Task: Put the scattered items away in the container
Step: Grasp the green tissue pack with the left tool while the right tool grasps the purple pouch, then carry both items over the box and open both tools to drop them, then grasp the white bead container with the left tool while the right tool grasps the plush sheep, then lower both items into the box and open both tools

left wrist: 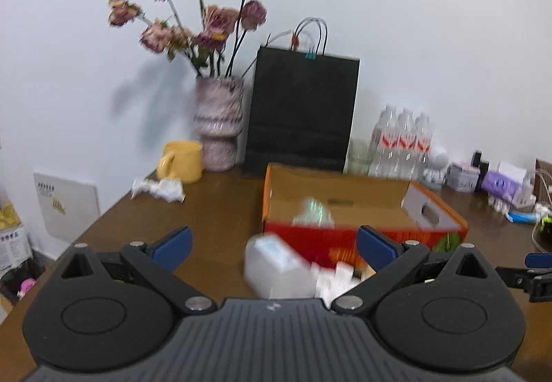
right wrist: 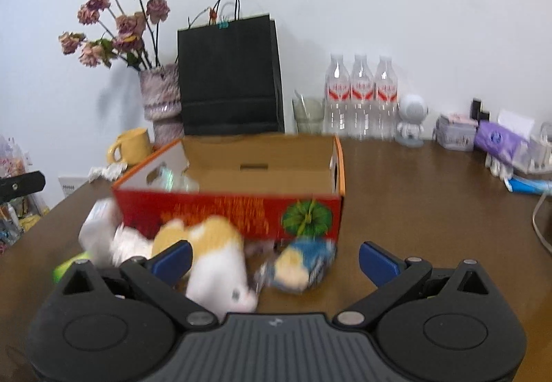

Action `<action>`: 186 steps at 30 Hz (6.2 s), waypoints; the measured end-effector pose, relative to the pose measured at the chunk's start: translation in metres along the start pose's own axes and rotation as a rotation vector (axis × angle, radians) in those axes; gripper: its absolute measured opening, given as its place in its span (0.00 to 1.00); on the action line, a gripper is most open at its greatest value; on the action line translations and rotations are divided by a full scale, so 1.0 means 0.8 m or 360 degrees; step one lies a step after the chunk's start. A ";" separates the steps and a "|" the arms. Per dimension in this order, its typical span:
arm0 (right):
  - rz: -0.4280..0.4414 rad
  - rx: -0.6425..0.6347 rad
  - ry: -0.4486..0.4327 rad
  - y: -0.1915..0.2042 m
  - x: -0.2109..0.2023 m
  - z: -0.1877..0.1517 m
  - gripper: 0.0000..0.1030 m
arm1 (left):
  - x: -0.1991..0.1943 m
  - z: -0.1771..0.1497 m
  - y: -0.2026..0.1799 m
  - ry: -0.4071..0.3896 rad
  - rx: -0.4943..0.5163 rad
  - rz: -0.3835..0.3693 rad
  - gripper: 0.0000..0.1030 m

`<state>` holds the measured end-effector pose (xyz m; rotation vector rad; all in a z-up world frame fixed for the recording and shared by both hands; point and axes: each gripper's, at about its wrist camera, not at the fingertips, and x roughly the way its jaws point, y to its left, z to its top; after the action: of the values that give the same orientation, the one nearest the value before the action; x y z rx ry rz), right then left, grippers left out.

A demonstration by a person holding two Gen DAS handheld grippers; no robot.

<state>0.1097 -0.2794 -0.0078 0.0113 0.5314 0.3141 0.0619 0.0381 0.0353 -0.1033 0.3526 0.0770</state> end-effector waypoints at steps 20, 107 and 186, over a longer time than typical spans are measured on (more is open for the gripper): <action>0.0321 -0.0357 0.0123 0.127 0.025 -0.049 0.92 | 0.026 -0.057 0.032 0.0305 0.0203 -0.0032 1.00; 0.0098 0.0009 -0.0016 -0.004 0.153 0.107 0.87 | 0.214 0.079 -0.041 0.0254 0.0121 -0.0090 1.00; -0.0032 -0.0086 0.0217 0.008 0.290 0.117 0.50 | 0.319 0.060 -0.044 0.0264 -0.0084 -0.0217 0.43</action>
<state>0.3440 -0.1976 -0.0418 -0.0678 0.6575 0.3111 0.3206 0.0235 -0.0059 -0.1865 0.5084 -0.0575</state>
